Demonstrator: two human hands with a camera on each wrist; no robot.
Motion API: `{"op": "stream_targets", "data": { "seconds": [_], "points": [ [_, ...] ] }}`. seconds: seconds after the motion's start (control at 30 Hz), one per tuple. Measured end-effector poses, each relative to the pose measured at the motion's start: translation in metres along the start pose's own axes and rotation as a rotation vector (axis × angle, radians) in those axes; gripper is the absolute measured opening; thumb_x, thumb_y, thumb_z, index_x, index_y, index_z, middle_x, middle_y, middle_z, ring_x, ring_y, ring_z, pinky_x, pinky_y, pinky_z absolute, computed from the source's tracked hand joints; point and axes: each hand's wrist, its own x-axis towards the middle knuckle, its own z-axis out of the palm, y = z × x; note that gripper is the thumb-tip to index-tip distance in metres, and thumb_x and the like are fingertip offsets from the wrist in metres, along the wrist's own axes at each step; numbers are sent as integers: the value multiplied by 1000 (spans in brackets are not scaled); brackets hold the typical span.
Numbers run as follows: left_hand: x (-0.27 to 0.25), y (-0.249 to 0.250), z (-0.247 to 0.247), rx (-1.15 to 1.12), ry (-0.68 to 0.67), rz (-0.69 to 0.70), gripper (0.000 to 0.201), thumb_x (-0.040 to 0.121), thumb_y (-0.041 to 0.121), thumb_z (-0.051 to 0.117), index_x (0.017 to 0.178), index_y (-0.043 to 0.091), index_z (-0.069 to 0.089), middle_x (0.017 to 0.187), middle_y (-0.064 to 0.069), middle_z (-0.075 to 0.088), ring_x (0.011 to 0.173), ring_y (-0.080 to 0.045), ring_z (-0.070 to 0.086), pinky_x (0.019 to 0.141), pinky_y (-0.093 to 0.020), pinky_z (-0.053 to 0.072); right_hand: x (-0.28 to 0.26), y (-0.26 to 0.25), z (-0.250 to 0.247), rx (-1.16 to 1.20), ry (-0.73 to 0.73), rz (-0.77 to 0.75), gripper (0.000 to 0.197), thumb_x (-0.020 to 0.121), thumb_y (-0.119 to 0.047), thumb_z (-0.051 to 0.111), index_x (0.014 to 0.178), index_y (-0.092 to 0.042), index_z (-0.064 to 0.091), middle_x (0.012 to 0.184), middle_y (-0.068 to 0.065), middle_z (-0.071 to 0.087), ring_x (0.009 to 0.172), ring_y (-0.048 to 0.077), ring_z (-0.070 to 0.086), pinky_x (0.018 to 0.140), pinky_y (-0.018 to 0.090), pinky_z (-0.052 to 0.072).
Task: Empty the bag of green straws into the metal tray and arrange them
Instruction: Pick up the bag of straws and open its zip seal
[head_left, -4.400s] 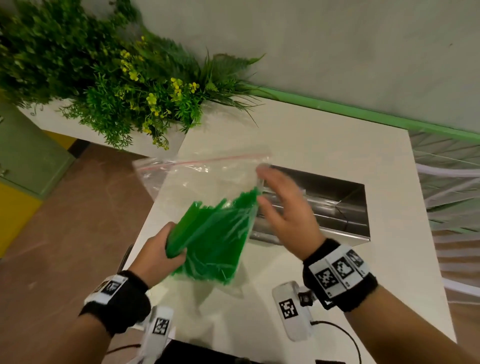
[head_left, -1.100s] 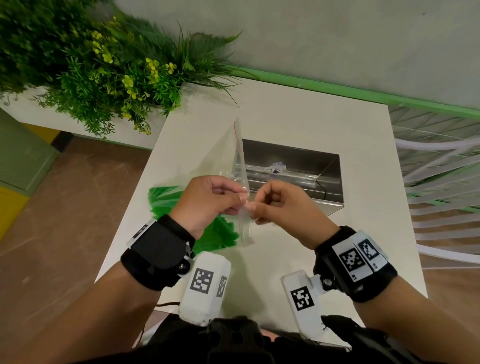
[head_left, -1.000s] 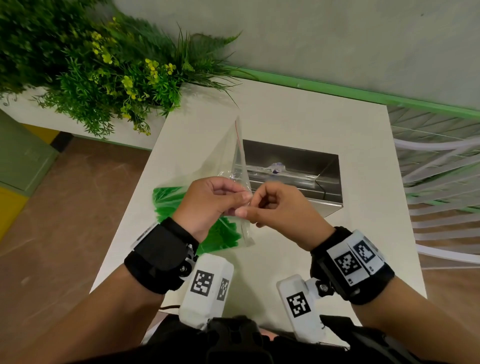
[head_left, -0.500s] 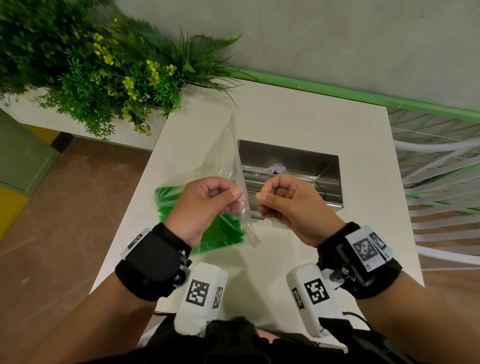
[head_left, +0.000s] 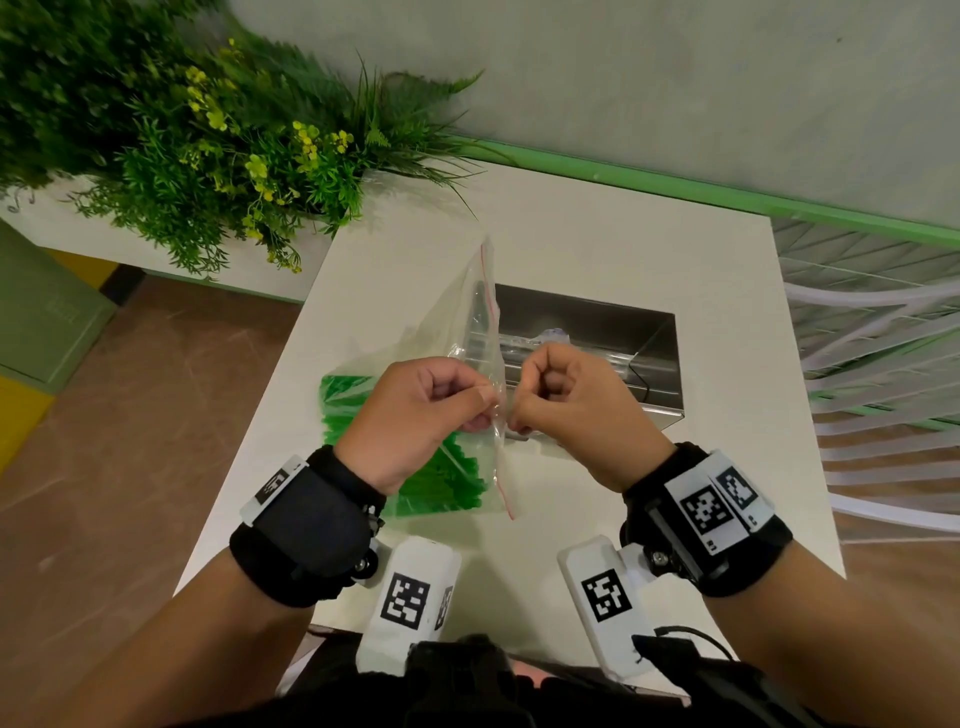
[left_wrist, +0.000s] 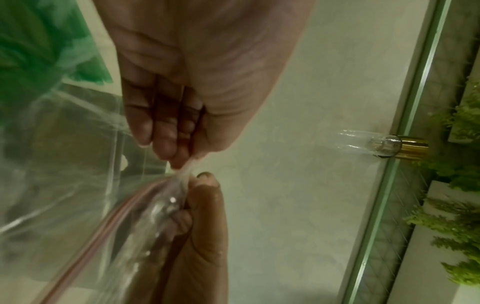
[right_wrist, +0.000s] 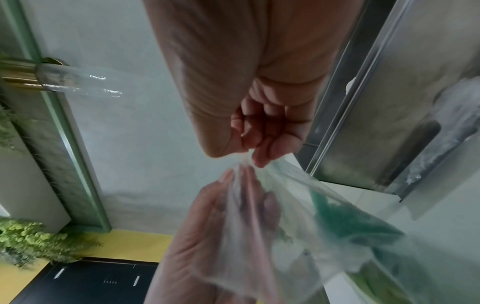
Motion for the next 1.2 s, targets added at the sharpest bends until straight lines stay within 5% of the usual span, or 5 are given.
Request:
{"op": "stream_targets", "data": {
  "seconds": [0.4,0.7,0.97,1.1,1.2],
  "points": [
    [-7,1,-2,68,-24,42,10,85,-2,62,86,3,71,76,-13,72,67,-13,67,68,-22,56,-5,-5,6,-50,23,-46,11,81,-12,69,78,-3,63,69,12,67,60,18,64,59,28,54],
    [-9,7,-4,75,55,63,8,85,-4,61,79,0,65,70,-9,68,60,-7,63,64,-16,52,-5,-11,1,-89,26,-50,12,88,-8,60,77,-11,64,64,2,64,55,4,61,60,17,53],
    [-10,9,-28,-29,65,-9,17,84,-4,61,73,8,66,62,-2,72,61,-9,67,63,-19,55,-7,-8,-20,-47,161,-64,15,92,-9,52,79,-12,56,72,6,62,66,13,65,67,25,56],
    [-3,17,-22,56,-135,-86,30,72,36,63,69,7,61,60,-2,67,58,-17,64,61,-29,54,-7,-15,-9,-379,-76,-186,14,91,-13,54,78,-20,55,76,-6,58,70,2,56,67,14,48],
    [10,26,-17,262,-226,-91,46,74,54,68,71,9,58,53,1,64,52,-15,65,54,-26,55,-5,-17,2,-464,-123,-253,9,89,-14,56,86,-7,59,81,2,64,73,9,59,66,22,50]
  ]
}}
